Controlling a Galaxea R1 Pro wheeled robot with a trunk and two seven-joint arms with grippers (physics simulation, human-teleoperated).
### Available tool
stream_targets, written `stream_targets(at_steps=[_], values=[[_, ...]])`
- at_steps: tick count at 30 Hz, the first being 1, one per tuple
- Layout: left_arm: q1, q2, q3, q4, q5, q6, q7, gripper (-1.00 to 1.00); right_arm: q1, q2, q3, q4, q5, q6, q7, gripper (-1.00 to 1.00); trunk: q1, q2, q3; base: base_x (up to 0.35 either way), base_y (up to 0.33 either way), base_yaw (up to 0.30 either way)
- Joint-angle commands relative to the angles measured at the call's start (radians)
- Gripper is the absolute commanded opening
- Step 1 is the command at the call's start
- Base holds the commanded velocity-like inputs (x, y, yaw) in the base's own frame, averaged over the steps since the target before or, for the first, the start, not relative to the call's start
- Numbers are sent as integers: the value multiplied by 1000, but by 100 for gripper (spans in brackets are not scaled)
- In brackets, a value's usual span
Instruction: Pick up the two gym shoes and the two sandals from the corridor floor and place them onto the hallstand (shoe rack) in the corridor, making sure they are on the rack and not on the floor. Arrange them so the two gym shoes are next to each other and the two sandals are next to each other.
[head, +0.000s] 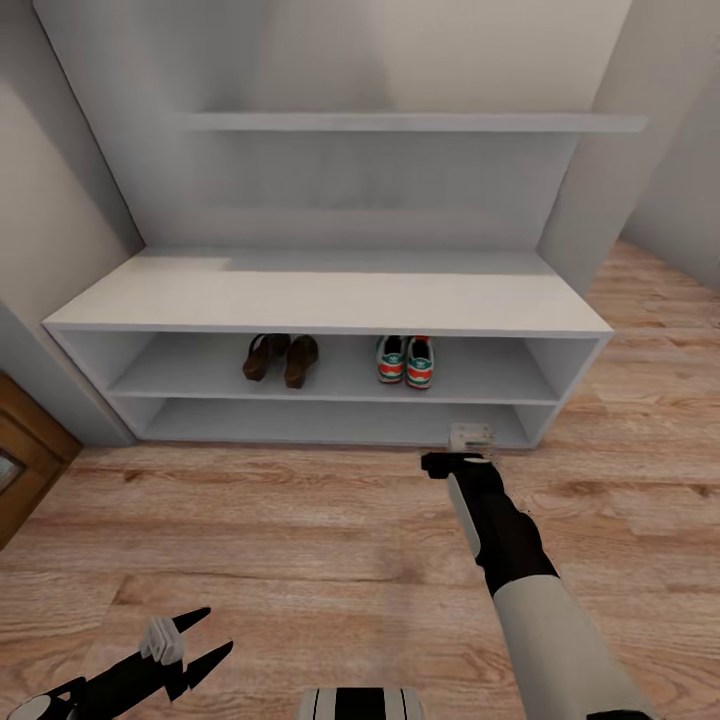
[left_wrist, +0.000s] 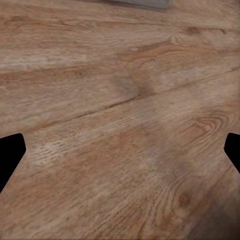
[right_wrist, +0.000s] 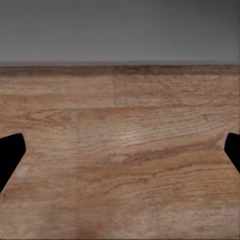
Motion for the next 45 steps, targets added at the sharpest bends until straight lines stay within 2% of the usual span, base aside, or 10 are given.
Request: stream_targets(at_steps=[1,10,11,13,14,22,26,27,31,45], values=[[-1,0,1,1,1,-6,-3,100,10,-1,-1,11,6,4,1,100,-1,0,3,0,0,0],[-1,4,2,8,1,-5,33,100,94,-53,-1,281,6,-267,6,100,-25,43,34,0,0,0],[-1,4,2,12,1,-5,66,100,111,-73,-1,417,7,-427,8,100,-29,50,37,0,0,0],[-1,2,1,13,1,-5,90,100,117,-83,-1,507,7,-526,17,100,-37,64,43,0,0,0],[-1,2,0,14,1,-6,126,100,122,-101,0,674,9,-704,60,100,-40,71,46,0,0,0],[-1,-1,-1,15,1,-7,234,100,142,-214,2,952,9,-1072,290,100,-71,127,71,0,0,0],[-1,-5,-1,16,2,-7,287,100,167,-268,1,971,6,-1121,370,100,-86,155,84,0,0,0],[-1,-6,0,16,2,-7,344,100,190,-312,0,978,2,-1150,442,100,-90,162,87,0,0,0],[-1,-7,3,17,4,-6,435,100,216,-353,-1,982,0,-1170,511,100,-106,190,100,0,0,0],[-1,-38,0,134,14,-24,790,100,273,-361,-2,984,2,-1176,539,100,-159,288,143,0,0,0]])
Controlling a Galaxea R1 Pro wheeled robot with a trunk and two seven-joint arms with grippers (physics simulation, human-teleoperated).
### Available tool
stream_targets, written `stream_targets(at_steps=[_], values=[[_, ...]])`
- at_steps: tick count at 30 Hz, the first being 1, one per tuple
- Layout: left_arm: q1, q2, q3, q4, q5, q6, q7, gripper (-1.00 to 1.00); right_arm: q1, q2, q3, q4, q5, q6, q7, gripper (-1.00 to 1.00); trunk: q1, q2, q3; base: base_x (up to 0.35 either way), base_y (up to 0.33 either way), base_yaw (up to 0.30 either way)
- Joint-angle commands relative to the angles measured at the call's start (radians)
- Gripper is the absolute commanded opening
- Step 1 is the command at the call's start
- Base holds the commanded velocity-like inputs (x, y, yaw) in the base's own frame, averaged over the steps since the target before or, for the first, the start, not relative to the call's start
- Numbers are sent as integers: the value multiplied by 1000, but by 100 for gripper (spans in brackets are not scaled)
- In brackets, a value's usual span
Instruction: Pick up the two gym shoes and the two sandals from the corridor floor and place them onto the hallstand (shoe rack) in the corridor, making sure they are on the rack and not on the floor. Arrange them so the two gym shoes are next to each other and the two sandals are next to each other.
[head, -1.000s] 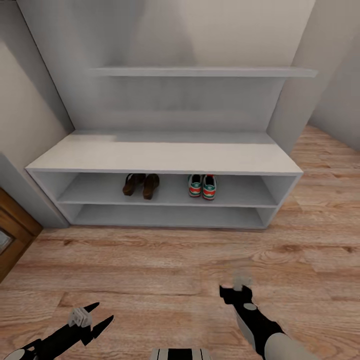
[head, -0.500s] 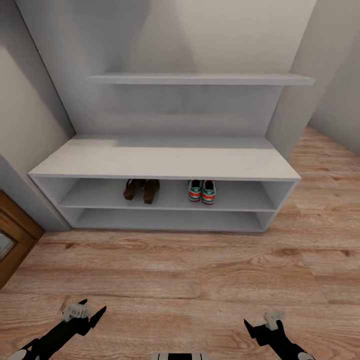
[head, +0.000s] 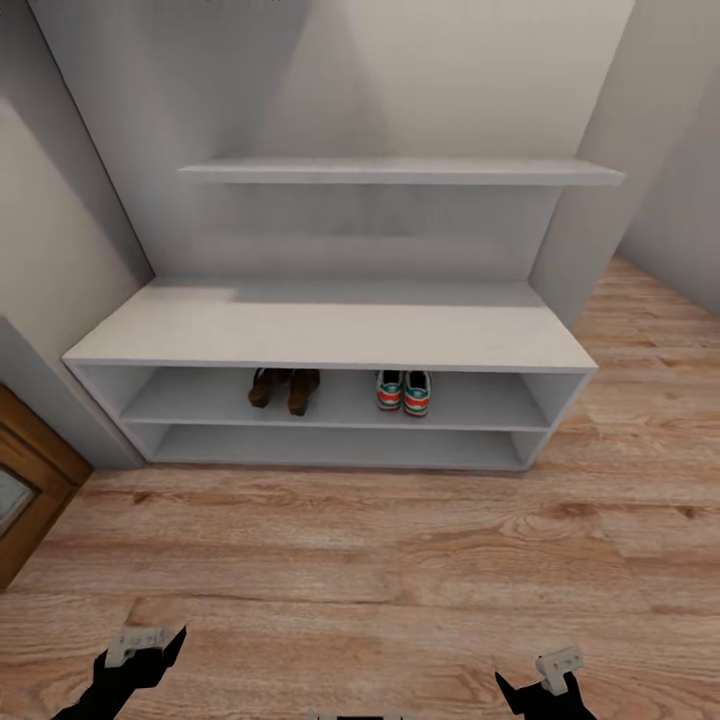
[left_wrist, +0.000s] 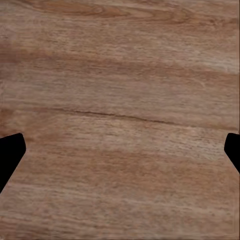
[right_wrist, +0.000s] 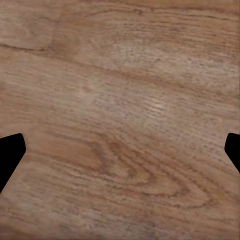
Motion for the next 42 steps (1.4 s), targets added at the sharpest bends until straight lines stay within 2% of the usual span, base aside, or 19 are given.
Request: stream_targets(at_steps=[1,4,12,18,42], values=[[-1,-1,3,25,12,-1,8,100,0,1,-1,1,6,-4,-1,100,-4,7,3,0,0,0],[-1,-2,3,54,14,-9,26,100,0,2,-2,1,6,-4,-2,100,-16,28,12,0,0,0],[-1,-14,7,188,20,-156,46,100,1,6,-2,1,6,-4,-4,100,-46,84,37,0,0,0],[-1,-23,6,216,21,-204,46,100,2,8,-3,2,7,-4,-3,100,-69,126,56,0,0,0],[-1,-25,6,223,20,-213,46,100,4,8,-2,2,10,-4,-1,100,-161,294,131,0,0,0]])
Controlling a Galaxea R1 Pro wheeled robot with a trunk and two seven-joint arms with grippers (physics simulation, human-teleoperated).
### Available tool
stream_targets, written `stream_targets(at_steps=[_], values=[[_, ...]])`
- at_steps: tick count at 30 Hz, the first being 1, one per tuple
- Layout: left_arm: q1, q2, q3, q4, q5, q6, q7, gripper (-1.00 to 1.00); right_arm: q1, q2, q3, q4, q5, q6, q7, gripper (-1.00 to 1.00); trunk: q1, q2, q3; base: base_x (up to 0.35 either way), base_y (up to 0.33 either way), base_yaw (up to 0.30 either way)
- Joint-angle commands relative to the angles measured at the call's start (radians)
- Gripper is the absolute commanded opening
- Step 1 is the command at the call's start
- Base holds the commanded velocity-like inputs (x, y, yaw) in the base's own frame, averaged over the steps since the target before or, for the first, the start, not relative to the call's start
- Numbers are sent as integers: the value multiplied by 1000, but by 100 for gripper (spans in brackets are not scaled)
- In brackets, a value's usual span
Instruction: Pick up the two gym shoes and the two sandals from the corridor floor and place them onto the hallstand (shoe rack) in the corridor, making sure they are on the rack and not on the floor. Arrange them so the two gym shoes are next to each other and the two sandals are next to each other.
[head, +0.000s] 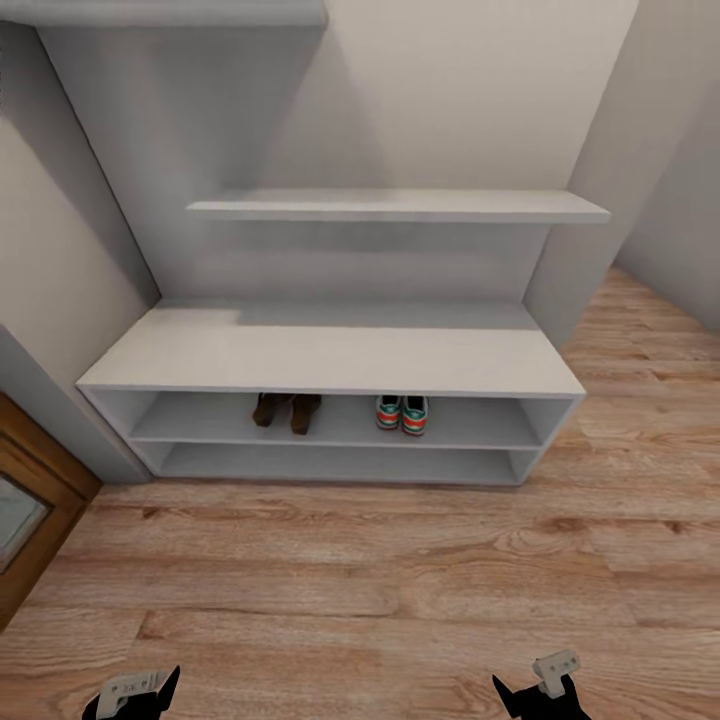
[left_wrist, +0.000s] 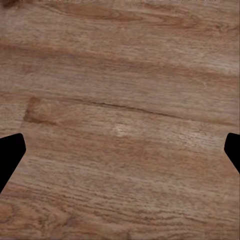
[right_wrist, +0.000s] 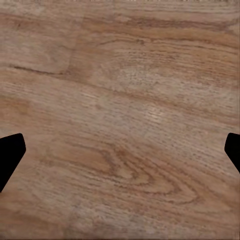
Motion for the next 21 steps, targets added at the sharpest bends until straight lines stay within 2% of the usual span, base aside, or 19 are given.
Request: stream_targets(at_steps=[1,3,13,21], values=[[-1,0,3,1,10,0,-10,100,0,0,-2,1,6,-3,0,100,-4,7,3,0,0,0],[-1,0,3,1,10,0,-10,100,1,1,-2,1,7,-3,0,100,-12,21,9,0,0,0],[-1,-6,2,1,12,-3,-10,100,33,12,-2,1,7,-2,0,100,-12,21,9,0,0,0],[-1,-13,2,1,11,-3,-11,100,47,47,-2,2,7,1,0,100,-12,21,9,0,0,0]])
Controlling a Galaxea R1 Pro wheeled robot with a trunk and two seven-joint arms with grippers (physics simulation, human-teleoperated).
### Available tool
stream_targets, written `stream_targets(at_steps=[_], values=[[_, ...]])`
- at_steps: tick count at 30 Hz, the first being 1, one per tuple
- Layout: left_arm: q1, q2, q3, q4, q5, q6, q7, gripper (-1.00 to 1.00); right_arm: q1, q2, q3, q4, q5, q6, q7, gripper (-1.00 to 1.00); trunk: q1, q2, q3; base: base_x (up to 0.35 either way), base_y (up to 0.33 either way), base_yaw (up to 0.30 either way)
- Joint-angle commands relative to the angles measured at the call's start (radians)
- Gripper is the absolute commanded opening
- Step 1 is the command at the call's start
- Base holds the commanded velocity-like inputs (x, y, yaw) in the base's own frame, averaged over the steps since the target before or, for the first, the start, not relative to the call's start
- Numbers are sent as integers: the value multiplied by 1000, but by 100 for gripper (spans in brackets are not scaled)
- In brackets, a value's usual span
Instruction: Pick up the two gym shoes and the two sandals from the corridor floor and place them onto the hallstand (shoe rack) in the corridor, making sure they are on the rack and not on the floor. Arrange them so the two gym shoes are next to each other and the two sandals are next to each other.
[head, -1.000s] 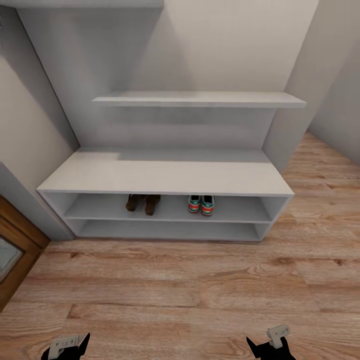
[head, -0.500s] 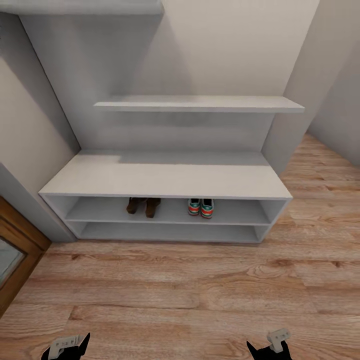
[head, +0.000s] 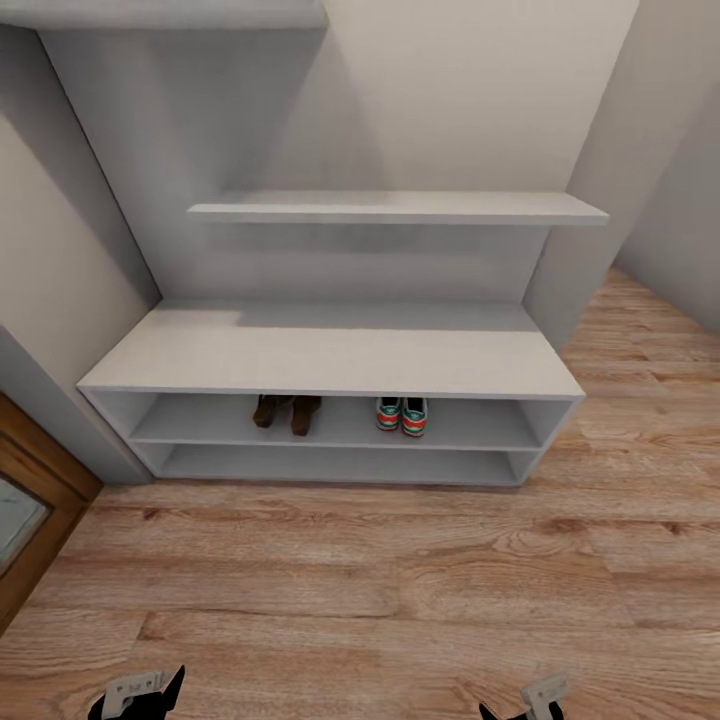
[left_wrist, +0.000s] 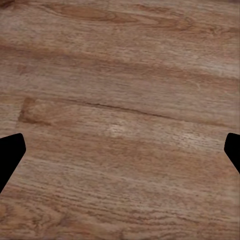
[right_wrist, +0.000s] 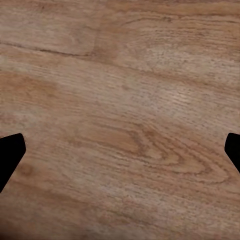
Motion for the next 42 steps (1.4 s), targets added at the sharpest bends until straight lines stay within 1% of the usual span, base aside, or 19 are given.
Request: stream_targets(at_steps=[1,3,8,12,16,17,20,42], values=[[-1,0,3,1,10,0,-10,100,0,2,-2,1,6,-4,0,100,0,0,-1,0,0,0],[-1,0,3,1,10,0,-10,100,2,7,-2,0,6,-3,0,100,0,0,-1,0,0,0],[-1,-1,3,1,10,0,-10,100,3,12,-2,0,6,-3,0,100,0,0,-1,0,0,0],[-1,-1,3,1,10,0,-10,100,4,28,-2,0,6,-3,1,100,0,0,-1,0,0,0],[-1,-1,3,1,10,0,-10,100,4,37,-2,0,6,-3,0,100,0,0,-1,0,0,0],[-1,-1,3,1,10,0,-10,100,4,44,-2,1,6,-3,0,100,0,0,-1,0,0,0],[-1,-1,3,1,10,0,-10,100,4,49,-2,0,6,-3,0,100,0,0,-1,0,0,0],[-1,2,3,-1,11,-1,-10,100,4,53,-2,0,6,-3,0,100,0,0,-1,0,0,0]])
